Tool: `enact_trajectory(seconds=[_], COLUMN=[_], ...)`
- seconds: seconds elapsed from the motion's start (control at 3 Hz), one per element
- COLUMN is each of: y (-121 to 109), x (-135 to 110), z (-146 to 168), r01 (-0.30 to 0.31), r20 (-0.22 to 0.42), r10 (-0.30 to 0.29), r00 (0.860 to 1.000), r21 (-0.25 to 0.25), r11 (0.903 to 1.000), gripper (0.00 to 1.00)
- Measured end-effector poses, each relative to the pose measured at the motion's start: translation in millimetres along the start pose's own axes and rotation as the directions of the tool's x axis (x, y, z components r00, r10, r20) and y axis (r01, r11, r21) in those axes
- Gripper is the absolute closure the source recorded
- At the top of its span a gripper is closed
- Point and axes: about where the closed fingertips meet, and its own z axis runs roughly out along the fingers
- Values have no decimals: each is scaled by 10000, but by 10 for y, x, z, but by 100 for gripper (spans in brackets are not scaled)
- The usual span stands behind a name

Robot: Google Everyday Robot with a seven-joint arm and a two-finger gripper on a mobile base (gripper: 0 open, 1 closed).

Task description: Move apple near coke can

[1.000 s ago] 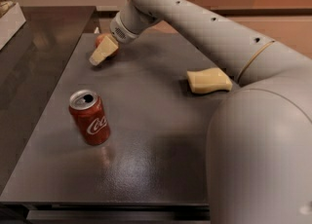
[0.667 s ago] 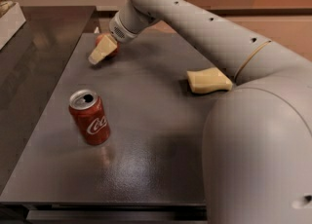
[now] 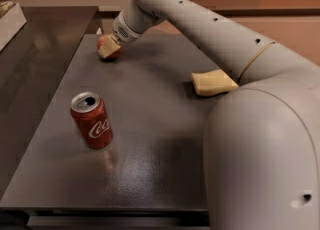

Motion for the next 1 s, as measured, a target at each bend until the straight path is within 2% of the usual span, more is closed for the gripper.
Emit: enact_trajectory(seconds=[0.67,1.0], y=[-8,14], x=[27,88], z=[-136,-356], r01=[311,828], r20=[233,514], r10=[-312,-824], r00=[9992,9953], r21=[46,-54], r11=[9995,9966], gripper=[88,100])
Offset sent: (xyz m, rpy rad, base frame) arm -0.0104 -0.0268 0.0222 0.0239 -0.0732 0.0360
